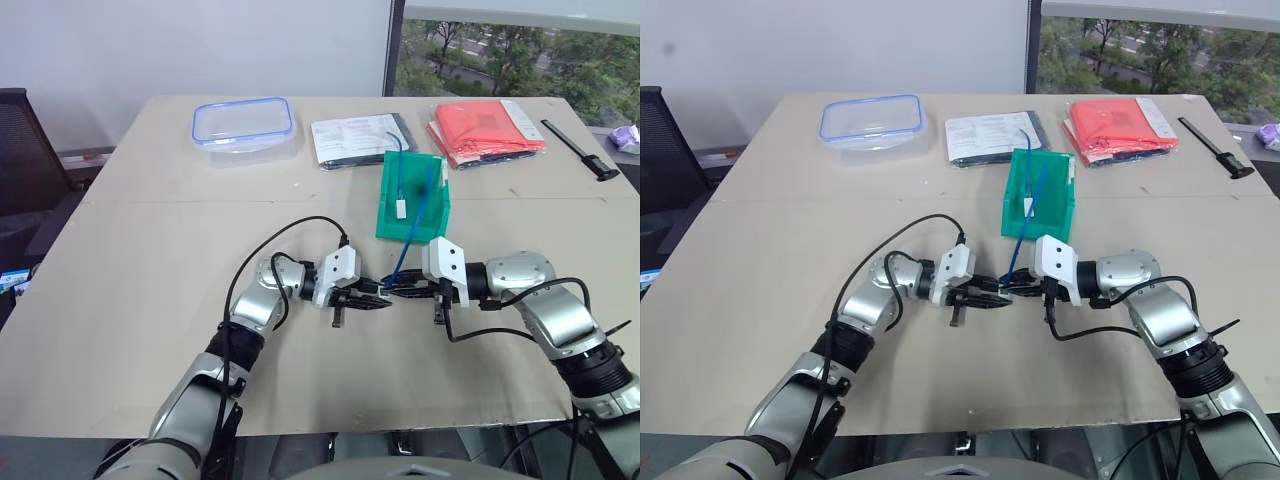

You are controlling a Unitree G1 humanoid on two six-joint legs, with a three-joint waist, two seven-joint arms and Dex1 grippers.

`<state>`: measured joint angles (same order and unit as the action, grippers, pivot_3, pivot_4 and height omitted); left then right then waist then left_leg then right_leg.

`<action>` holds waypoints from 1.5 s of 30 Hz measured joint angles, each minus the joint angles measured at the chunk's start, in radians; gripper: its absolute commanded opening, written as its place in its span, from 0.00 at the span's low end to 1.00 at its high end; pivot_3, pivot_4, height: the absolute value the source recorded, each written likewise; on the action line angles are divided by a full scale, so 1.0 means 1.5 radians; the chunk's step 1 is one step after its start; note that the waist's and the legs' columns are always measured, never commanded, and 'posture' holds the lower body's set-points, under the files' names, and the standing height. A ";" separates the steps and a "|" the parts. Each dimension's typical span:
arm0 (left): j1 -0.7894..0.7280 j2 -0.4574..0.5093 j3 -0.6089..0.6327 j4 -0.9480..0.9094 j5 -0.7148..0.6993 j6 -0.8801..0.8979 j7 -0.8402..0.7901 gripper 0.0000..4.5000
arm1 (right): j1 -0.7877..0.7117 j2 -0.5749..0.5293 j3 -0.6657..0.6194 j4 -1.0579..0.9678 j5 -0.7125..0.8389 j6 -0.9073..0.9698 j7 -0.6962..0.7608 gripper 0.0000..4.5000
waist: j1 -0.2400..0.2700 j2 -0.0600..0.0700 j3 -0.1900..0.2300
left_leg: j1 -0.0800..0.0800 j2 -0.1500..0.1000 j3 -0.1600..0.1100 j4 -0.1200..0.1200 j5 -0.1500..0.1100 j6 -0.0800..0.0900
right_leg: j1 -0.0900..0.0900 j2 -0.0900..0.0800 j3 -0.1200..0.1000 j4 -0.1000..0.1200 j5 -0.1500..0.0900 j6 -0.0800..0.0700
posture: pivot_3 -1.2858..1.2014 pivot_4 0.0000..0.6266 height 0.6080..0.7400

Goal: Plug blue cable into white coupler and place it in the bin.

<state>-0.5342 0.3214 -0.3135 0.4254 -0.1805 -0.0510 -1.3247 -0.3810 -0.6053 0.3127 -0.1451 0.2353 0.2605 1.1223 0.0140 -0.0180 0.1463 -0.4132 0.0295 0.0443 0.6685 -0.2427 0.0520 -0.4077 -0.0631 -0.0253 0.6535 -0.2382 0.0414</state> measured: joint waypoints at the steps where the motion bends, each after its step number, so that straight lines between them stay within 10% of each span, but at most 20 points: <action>1: 0.000 0.000 0.000 0.000 0.001 0.000 0.000 0.12 | 0.000 0.000 0.000 0.000 0.002 0.005 0.001 0.00 | 0.000 0.000 -0.001 | 0.000 0.000 0.000 0.000 0.000 0.000 | 0.000 0.000 0.000 0.000 0.000 0.000 | 0.52 0.24 0.98; 7: 0.002 -0.001 0.000 0.010 0.002 0.003 0.001 0.12 | 0.000 0.016 0.000 0.025 0.022 0.024 0.002 0.00 | -0.001 -0.001 -0.009 | 0.000 0.000 0.000 0.000 0.000 0.000 | 0.000 0.000 0.000 0.000 0.000 0.000 | 0.52 0.24 0.98; 15: 0.009 -0.005 0.010 -0.012 -0.010 0.019 0.011 0.98 | 0.009 0.043 0.001 0.034 0.031 0.018 0.016 0.00 | -0.004 -0.001 -0.013 | 0.002 0.001 0.001 0.000 0.000 0.000 | 0.001 0.000 0.000 0.000 -0.001 -0.003 | 0.52 0.24 0.98; 24: 0.074 0.081 0.067 -0.154 -0.029 0.107 0.058 0.98 | -0.004 0.043 -0.052 -0.005 0.106 0.155 -0.015 0.00 | -0.002 0.002 -0.007 | -0.001 0.003 0.001 0.000 0.000 0.000 | -0.003 0.000 0.000 0.002 -0.001 -0.003 | 0.52 0.24 0.98; 37: 0.028 0.084 0.184 -0.539 -0.143 0.566 0.376 0.98 | -0.301 0.060 -0.197 0.184 0.213 0.406 -0.157 0.00 | -0.001 0.001 0.004 | -0.002 0.001 0.001 -0.001 0.000 0.000 | -0.002 -0.001 0.000 0.000 0.000 0.000 | 0.52 0.24 0.98; 45: -0.018 0.083 0.184 -0.546 -0.146 0.641 0.458 0.99 | -0.454 0.104 -0.181 0.481 0.078 0.234 -0.192 0.82 | -0.015 0.001 0.007 | -0.002 -0.001 0.001 -0.003 0.000 0.000 | -0.003 0.000 0.001 0.000 0.000 0.000 | 0.52 0.24 0.98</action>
<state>-0.5614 0.4464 -0.0378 -0.3929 -0.3992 0.9112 -0.6383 -1.0614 -0.4487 0.0407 0.5762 0.3517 0.6118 0.8345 -0.0078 -0.0161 0.1568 -0.4165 0.0275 0.0462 0.6645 -0.2425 0.0513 -0.4124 -0.0626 -0.0233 0.6538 -0.2376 0.0415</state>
